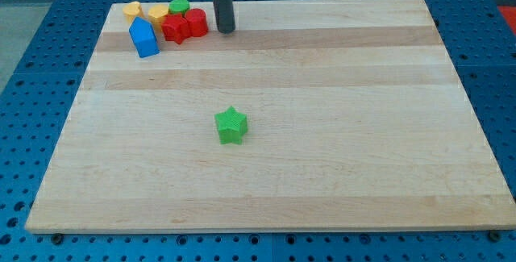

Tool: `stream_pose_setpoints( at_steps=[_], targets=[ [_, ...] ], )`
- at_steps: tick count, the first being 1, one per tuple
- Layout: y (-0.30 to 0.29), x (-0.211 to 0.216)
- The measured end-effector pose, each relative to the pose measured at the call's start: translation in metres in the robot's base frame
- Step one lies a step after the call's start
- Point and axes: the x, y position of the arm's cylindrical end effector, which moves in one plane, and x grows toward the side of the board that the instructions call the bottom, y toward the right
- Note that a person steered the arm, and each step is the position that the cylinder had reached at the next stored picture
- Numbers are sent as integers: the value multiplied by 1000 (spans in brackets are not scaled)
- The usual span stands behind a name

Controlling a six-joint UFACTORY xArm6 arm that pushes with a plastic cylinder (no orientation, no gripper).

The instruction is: Push the green star towards the red circle

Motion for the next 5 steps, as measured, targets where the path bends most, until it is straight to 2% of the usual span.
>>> stream_pose_setpoints(
  at_steps=[1,2,5],
  targets=[
    [37,26],
    [59,72],
    [65,222]
  ],
)
